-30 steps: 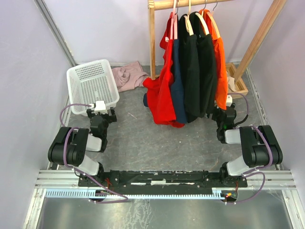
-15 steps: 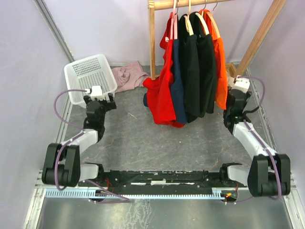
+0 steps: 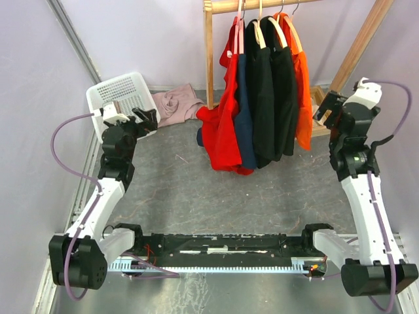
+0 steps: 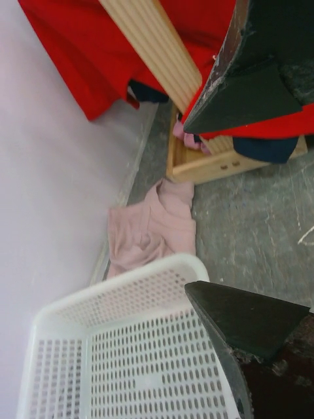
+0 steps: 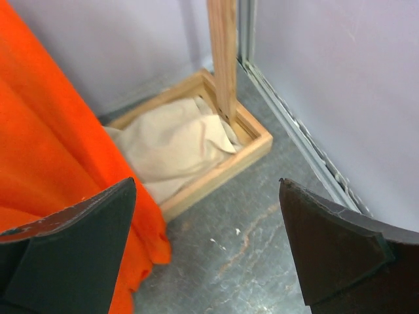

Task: Remove the t-shirt from the hanger
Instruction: Move the clothesline to the center of the board.

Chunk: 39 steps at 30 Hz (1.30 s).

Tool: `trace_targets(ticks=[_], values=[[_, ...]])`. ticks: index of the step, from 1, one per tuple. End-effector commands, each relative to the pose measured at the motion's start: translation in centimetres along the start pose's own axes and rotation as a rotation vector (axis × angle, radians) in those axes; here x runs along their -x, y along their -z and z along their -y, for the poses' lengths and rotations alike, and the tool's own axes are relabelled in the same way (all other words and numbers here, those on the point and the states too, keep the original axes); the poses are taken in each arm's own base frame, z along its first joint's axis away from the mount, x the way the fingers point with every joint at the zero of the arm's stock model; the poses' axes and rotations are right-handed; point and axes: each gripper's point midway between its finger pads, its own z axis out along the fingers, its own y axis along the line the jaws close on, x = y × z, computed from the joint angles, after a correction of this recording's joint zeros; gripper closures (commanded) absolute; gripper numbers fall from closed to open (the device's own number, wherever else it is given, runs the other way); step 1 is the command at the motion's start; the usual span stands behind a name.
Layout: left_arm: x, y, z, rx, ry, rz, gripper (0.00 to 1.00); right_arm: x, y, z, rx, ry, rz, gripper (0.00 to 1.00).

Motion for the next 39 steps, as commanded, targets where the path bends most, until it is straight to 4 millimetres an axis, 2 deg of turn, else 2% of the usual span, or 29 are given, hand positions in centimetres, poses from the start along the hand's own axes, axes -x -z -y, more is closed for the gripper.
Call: trace_targets(ticks=[1, 5, 8, 11, 15, 19, 25, 33, 39], values=[[2.0, 0.6, 3.0, -0.086, 0.081, -0.034, 0.01, 4.6, 3.2, -1.2, 0.096, -0.037, 0.016, 0.03], [2.1, 1.3, 3.8, -0.111, 0.088, -0.056, 0.00, 8.6, 5.8, -1.4, 0.151, -0.051, 0.082, 0.06], [2.3, 2.0, 4.8, -0.123, 0.063, -0.072, 0.00, 11.1, 8.0, -2.3, 0.240, -0.048, 0.119, 0.09], [2.5, 2.6, 6.2, -0.105, 0.004, -0.087, 0.01, 12.3, 9.3, -3.2, 0.306, -0.039, 0.113, 0.10], [1.3, 3.2, 8.5, -0.114, -0.049, -0.141, 0.01, 13.6, 10.2, -5.5, 0.431, -0.047, 0.111, 0.14], [-0.1, 4.0, 10.5, -0.155, -0.062, -0.182, 0.01, 14.1, 10.3, -8.0, 0.542, -0.064, 0.073, 0.16], [-0.9, 6.9, 12.5, -0.231, -0.037, -0.193, 0.01, 15.0, 9.5, -10.1, 0.615, -0.096, 0.058, 0.19], [-2.5, 9.6, 12.9, -0.271, -0.014, -0.228, 0.01, 16.2, 8.8, -11.6, 0.658, -0.104, 0.059, 0.21], [-2.6, 10.4, 13.5, -0.286, -0.024, -0.247, 0.01, 17.1, 8.5, -12.6, 0.680, -0.090, 0.049, 0.23]])
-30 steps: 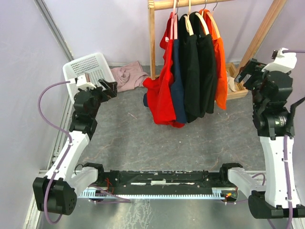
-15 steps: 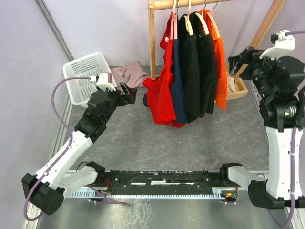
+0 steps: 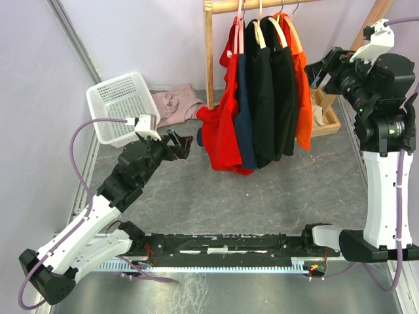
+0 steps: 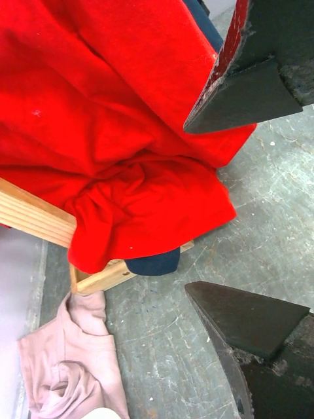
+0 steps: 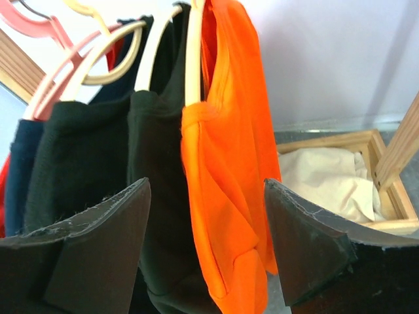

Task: Remove the t-shirt from the hanger
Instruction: Move the clothesline to the center of the board.

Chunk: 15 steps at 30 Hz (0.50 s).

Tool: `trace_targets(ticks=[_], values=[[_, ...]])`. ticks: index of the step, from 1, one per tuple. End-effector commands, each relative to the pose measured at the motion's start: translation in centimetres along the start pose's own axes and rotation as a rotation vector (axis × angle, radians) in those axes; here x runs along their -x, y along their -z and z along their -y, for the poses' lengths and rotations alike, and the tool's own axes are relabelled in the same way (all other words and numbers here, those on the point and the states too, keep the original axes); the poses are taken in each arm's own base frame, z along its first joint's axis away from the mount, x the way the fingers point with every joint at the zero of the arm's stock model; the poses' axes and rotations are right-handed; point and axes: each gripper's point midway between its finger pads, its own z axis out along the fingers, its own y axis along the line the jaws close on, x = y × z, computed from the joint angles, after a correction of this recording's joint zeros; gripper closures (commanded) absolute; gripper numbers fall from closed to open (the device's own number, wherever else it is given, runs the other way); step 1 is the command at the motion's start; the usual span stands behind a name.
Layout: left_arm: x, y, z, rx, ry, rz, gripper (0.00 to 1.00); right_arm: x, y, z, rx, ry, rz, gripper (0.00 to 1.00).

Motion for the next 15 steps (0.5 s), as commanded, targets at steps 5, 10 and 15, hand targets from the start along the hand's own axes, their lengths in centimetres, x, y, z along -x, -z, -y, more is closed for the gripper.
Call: trace_targets(ticks=[5, 10, 15], values=[[0.4, 0.8, 0.5, 0.001, 0.003, 0.004, 0.01, 2.6, -1.1, -2.3, 0.057, 0.029, 0.027, 0.25], [-0.4, 1.0, 0.6, -0.006, 0.002, -0.020, 0.01, 2.3, -2.6, -2.4, 0.027, 0.060, -0.006, 0.26], [-1.1, 0.8, 0.3, 0.005, -0.008, -0.035, 0.01, 2.0, -3.6, -2.0, -0.024, 0.091, -0.022, 0.25]])
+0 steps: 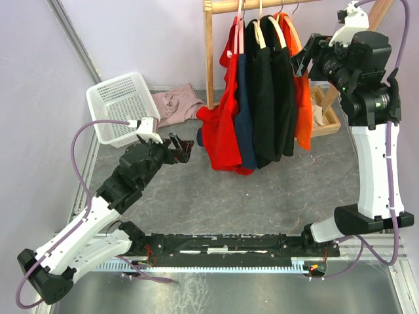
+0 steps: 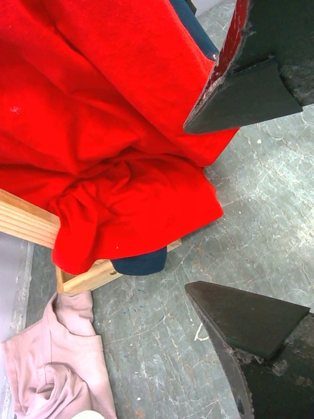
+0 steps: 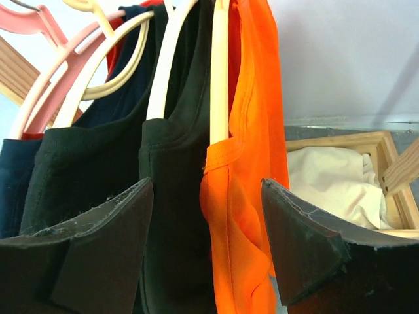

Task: Remove the t-shirt from the hanger
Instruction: Move the clothesline to the center of the board.

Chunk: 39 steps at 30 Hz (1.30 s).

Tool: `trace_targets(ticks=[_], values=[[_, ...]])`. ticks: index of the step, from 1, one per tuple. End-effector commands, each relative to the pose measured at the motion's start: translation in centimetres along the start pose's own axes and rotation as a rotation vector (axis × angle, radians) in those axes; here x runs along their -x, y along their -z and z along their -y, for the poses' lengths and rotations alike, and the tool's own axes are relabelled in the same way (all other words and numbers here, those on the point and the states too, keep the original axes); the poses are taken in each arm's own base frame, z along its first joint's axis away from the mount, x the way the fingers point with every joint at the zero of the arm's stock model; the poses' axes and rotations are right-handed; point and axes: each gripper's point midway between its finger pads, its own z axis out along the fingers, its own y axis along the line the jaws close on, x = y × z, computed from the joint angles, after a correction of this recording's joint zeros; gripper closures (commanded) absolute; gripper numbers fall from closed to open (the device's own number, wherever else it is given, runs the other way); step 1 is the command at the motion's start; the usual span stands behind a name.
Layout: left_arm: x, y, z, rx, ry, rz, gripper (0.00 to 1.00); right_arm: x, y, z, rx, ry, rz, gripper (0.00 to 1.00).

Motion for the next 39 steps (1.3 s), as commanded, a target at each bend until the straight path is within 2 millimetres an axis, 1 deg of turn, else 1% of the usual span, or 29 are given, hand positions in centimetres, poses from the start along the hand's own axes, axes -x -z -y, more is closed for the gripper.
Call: trace_targets(ticks=[1, 7, 10, 13, 17, 19, 22, 23, 26, 28, 30, 33, 35, 37, 39], values=[[0.0, 0.0, 0.0, 0.004, 0.006, 0.007, 0.01, 1.5, 0.5, 0.3, -0.055, 0.048, 0.034, 0.25], [-0.1, -0.5, -0.2, 0.020, 0.000, 0.011, 0.01, 0.7, -0.2, 0.5, -0.075, 0.060, 0.020, 0.26], [0.3, -1.2, -0.2, 0.029, -0.004, 0.032, 0.01, 0.8, 0.1, 0.6, -0.081, 0.060, 0.035, 0.25], [1.4, -2.4, -0.1, 0.050, -0.024, 0.067, 0.01, 1.6, 0.9, 0.5, -0.088, 0.057, 0.068, 0.24], [2.3, -5.5, 0.0, 0.098, -0.074, 0.096, 0.01, 2.8, 2.1, 0.4, -0.090, 0.057, 0.104, 0.22], [2.6, -7.1, 0.6, 0.097, -0.103, 0.093, 0.01, 3.1, 2.5, 0.3, -0.088, 0.057, 0.116, 0.21], [3.5, -9.3, 1.3, 0.089, -0.118, 0.132, 0.01, 3.4, 3.0, 0.2, -0.084, 0.056, 0.129, 0.20], [3.4, -10.2, 1.4, 0.090, -0.127, 0.130, 0.01, 3.4, 3.1, 0.0, -0.076, 0.056, 0.131, 0.19], [4.5, -12.2, 1.8, 0.086, -0.145, 0.149, 0.01, 3.4, 3.5, -0.2, -0.065, 0.053, 0.136, 0.19], [4.5, -13.8, 1.5, 0.083, -0.147, 0.141, 0.01, 3.5, 3.9, -0.3, -0.060, 0.051, 0.146, 0.19], [4.5, -15.3, 0.6, 0.080, -0.128, 0.140, 0.01, 3.4, 4.4, -0.3, -0.053, 0.050, 0.151, 0.18], [4.6, -17.1, 0.1, 0.014, -0.095, 0.153, 0.01, 3.1, 5.2, -0.5, -0.041, 0.047, 0.161, 0.18], [4.3, -18.3, -0.2, -0.009, -0.092, 0.150, 0.01, 2.9, 5.6, -0.5, -0.037, 0.041, 0.170, 0.18], [3.9, -19.8, 0.0, -0.044, -0.109, 0.142, 0.01, 2.4, 5.9, -0.6, -0.027, 0.036, 0.169, 0.18], [3.5, -20.5, 0.4, -0.072, -0.122, 0.139, 0.01, 2.0, 5.8, -0.6, -0.023, 0.027, 0.170, 0.18]])
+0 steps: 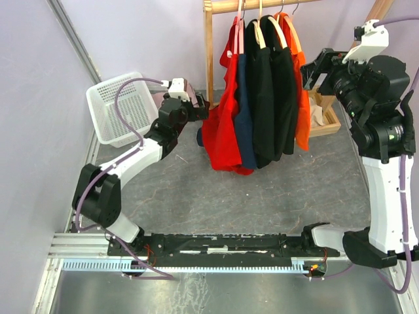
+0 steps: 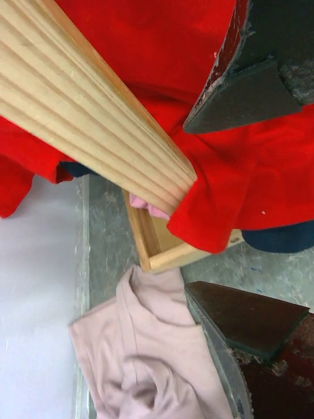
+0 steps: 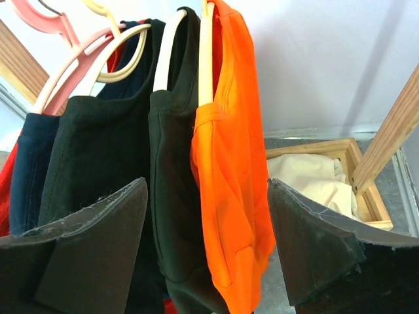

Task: Remove the t-shirt from the hanger
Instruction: Move the clothesline to the center of the board.

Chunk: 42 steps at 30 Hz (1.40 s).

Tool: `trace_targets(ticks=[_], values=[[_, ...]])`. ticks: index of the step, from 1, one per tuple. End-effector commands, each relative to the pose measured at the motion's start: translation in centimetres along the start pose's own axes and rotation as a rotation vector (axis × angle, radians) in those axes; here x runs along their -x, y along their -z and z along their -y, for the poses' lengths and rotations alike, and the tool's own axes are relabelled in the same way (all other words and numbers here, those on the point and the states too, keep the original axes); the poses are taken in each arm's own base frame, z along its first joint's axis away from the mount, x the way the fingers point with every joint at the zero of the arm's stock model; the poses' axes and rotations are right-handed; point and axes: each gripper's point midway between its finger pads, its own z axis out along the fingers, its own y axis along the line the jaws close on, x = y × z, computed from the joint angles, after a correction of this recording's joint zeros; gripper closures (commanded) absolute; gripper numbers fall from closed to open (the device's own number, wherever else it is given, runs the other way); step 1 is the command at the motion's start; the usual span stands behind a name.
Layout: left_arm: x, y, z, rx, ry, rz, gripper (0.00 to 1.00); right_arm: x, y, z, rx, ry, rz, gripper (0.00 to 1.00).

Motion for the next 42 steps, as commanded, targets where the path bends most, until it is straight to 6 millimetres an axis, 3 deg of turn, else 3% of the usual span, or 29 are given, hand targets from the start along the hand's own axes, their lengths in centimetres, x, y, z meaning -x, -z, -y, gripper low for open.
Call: trace_targets(ticks=[1, 8, 19, 29, 38, 42], values=[[2.9, -1.9, 3.7, -0.172, -0.021, 0.099, 0.01, 1.2, 0.8, -0.9, 0.045, -0.023, 0.076, 0.18], [1.7, -3.6, 4.1, -0.207, -0.042, 0.088, 0.01, 0.2, 0.2, -1.0, 0.059, -0.027, 0.066, 0.18], [2.6, -7.7, -2.7, -0.169, 0.070, 0.100, 0.00, -0.5, -0.8, -0.9, 0.059, -0.026, 0.063, 0.18], [3.5, -11.1, -5.6, -0.086, 0.051, 0.103, 0.01, -0.2, -1.3, -1.3, 0.074, -0.027, 0.071, 0.18], [4.3, -13.4, -5.7, -0.100, 0.049, 0.110, 0.01, -0.3, -2.3, -2.6, 0.104, -0.002, 0.061, 0.19], [4.1, -13.2, -5.3, -0.119, 0.066, 0.103, 0.01, -0.3, -2.4, -3.5, 0.110, 0.022, 0.056, 0.19]])
